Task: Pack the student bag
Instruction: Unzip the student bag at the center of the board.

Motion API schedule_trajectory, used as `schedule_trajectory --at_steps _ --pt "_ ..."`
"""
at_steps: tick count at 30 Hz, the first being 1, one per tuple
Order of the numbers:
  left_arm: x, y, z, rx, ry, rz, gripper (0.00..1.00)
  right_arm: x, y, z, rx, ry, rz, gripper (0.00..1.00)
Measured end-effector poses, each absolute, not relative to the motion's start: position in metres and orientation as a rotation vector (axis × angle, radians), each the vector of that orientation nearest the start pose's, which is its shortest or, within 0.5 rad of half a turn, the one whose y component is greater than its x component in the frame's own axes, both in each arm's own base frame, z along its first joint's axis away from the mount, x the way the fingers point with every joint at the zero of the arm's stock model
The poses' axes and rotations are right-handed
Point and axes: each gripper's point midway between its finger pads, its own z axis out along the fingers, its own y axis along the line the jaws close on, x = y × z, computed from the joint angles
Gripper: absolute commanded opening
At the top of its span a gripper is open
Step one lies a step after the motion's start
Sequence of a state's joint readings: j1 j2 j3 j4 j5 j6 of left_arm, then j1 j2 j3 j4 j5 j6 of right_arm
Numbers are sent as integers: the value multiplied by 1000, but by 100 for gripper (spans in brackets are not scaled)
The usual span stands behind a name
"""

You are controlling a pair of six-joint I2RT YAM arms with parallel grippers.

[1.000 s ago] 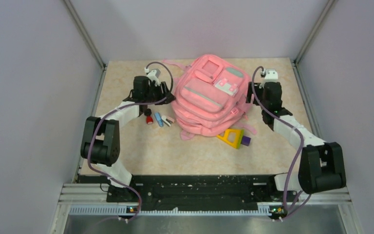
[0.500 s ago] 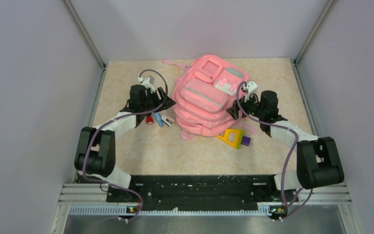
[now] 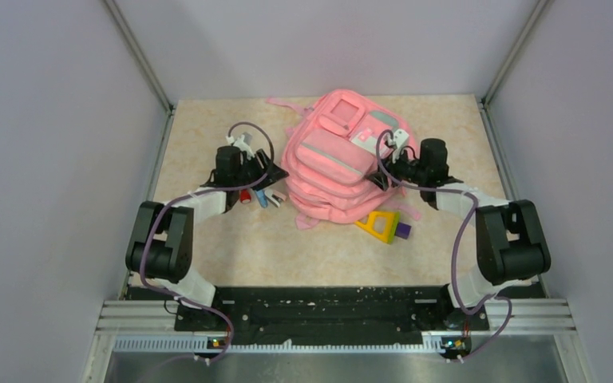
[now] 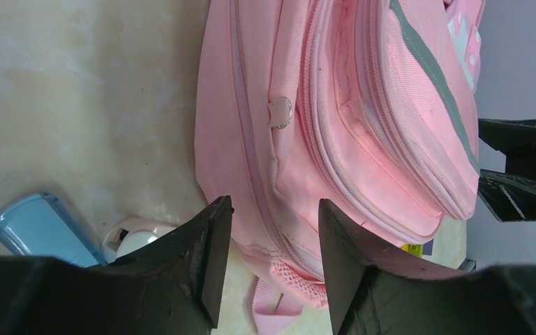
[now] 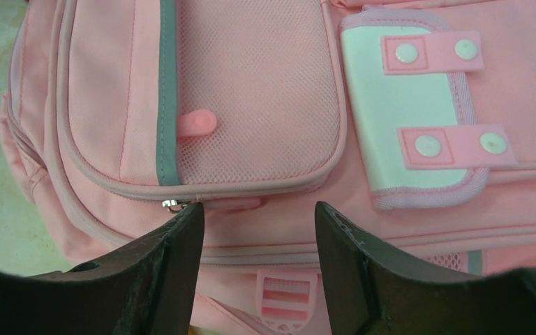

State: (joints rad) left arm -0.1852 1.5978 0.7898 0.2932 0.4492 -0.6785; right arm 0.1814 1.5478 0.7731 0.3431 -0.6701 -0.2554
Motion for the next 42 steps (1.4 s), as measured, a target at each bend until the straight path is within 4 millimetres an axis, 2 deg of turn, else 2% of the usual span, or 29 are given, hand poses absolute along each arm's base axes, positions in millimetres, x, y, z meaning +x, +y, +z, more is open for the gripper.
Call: schedule_trajectory --at_steps 3,5,13,18,22,27,42 --pt "391 -175 99 -257 2182 -979 52 390 176 118 -848 1779 630 57" --pt "391 -177 94 -258 2193 -979 47 389 178 115 -855 1787 642 56" --pt "389 -185 92 -244 2194 -997 18 376 192 105 -904 1804 707 55" --pt "387 -186 91 -247 2192 -1005 0 370 202 108 -931 1782 742 45" --pt "388 -186 91 -255 2188 -1005 0 368 209 109 -943 1774 752 31" --pt "389 -184 90 -266 2179 -993 0 362 216 109 -958 1777 764 0" --pt "391 -187 85 -351 2141 -920 0 346 225 108 -835 1951 657 0"
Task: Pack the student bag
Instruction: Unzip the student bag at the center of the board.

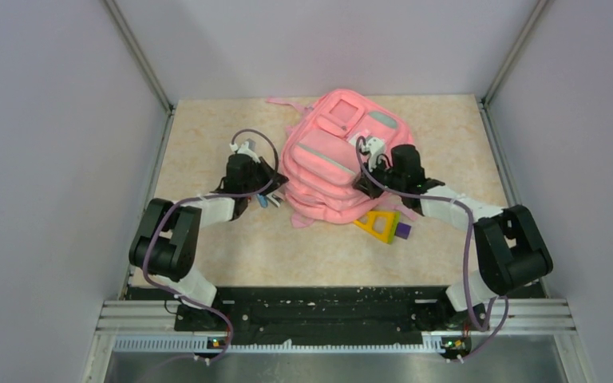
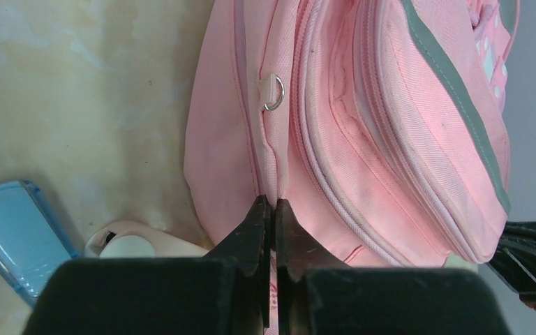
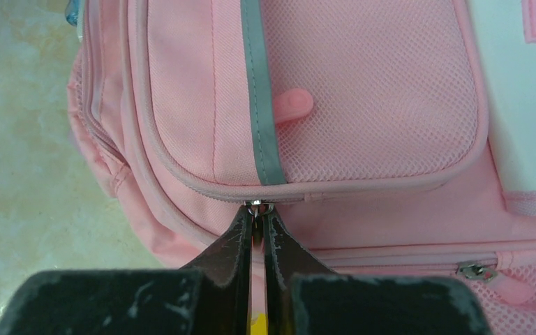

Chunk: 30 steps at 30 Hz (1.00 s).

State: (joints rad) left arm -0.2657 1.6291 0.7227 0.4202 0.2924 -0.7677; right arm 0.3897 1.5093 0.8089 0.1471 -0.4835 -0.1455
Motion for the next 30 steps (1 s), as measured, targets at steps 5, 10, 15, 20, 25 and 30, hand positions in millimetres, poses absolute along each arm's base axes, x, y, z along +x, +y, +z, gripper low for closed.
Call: schedule_trajectory --at_steps 5,10,15,20,25,30 --pt "393 -193 85 -381 2125 -869 0 343 233 106 -778 2033 573 0" --pt "395 -195 85 -408 2102 -816 0 337 243 105 -713 2107 495 0" --pt "397 -191 87 -443 2075 -781 0 332 255 100 -654 2178 422 0" --pt "397 -188 90 -457 2055 -757 0 328 262 99 -615 2226 349 0" --pt "396 -187 89 -465 2050 -744 0 323 266 99 -581 2249 373 6" --pt "395 -186 88 -474 2044 -746 0 316 270 100 -533 2256 438 26"
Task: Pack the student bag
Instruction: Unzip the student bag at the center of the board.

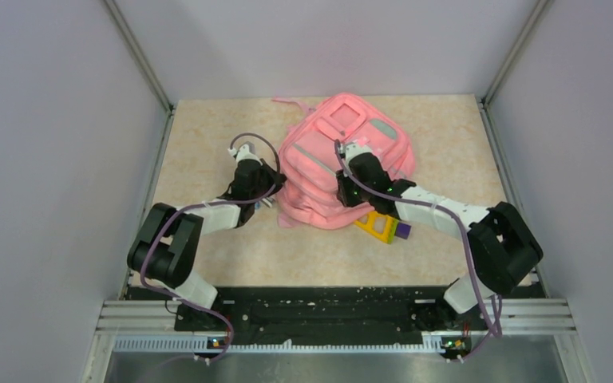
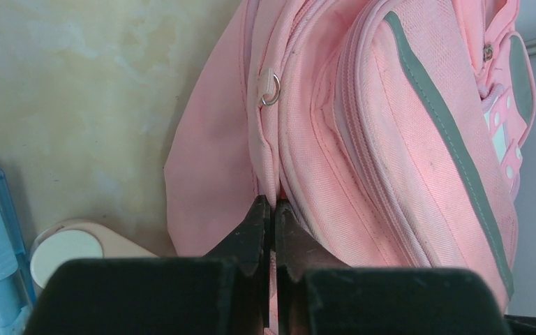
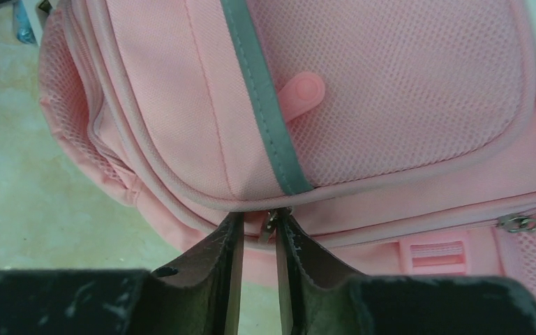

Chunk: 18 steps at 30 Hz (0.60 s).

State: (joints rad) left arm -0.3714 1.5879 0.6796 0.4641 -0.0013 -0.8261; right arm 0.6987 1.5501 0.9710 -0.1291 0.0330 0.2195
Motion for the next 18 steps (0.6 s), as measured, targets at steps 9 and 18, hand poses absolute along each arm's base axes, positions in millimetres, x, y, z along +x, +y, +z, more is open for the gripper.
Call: schedule_trajectory --at_steps 9,18 --pt "388 -191 89 -459 2048 -765 0 303 269 96 -473 2182 489 28" --pt "385 -195 91 -443 2052 -783 0 307 260 96 -417 2105 446 4"
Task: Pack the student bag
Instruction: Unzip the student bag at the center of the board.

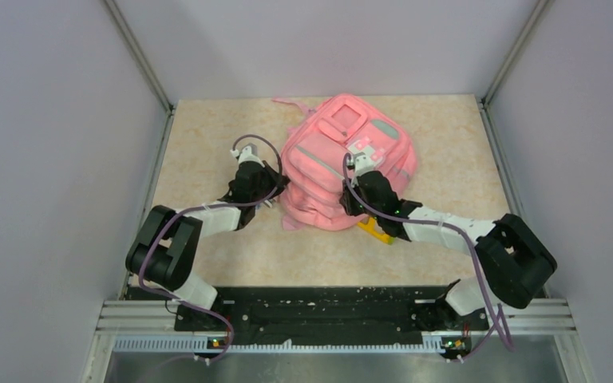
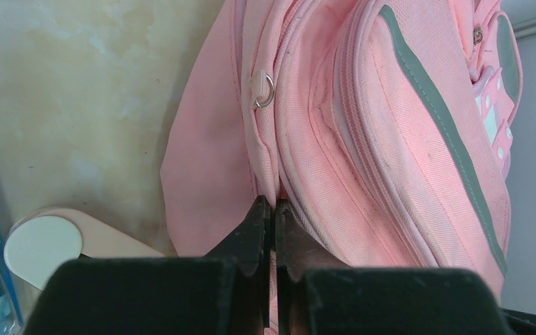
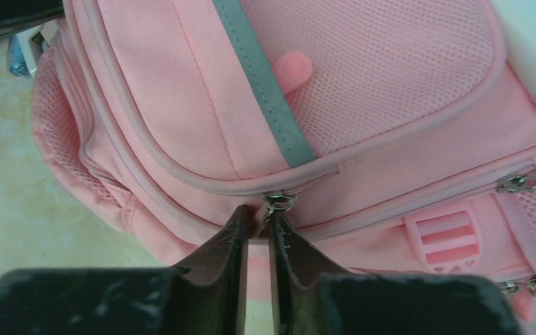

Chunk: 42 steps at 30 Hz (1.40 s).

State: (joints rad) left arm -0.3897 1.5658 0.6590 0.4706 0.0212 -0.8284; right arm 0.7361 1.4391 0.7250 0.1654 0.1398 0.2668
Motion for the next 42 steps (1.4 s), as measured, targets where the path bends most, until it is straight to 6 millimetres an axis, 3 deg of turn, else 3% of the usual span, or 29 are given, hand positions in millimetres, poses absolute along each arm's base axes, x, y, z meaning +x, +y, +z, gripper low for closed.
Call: schedule_trajectory --at_steps 1,9,16,27,37,42 --pt "385 -196 91 -442 2052 -783 0 307 257 96 -404 2101 436 0" --pt "381 -199 89 -432 2063 -797 0 307 246 104 -365 2079 400 0" --pt "375 -203 90 -432 2065 -801 0 287 252 104 -476 2143 464 0" --pt "373 -199 90 -470 2038 -715 0 256 297 101 -688 2276 537 0" --pt "382 -186 95 -524 1965 -654 0 269 340 96 -637 2407 618 0" --pt "385 -181 97 -538 1936 -645 0 277 352 97 -585 2462 674 0"
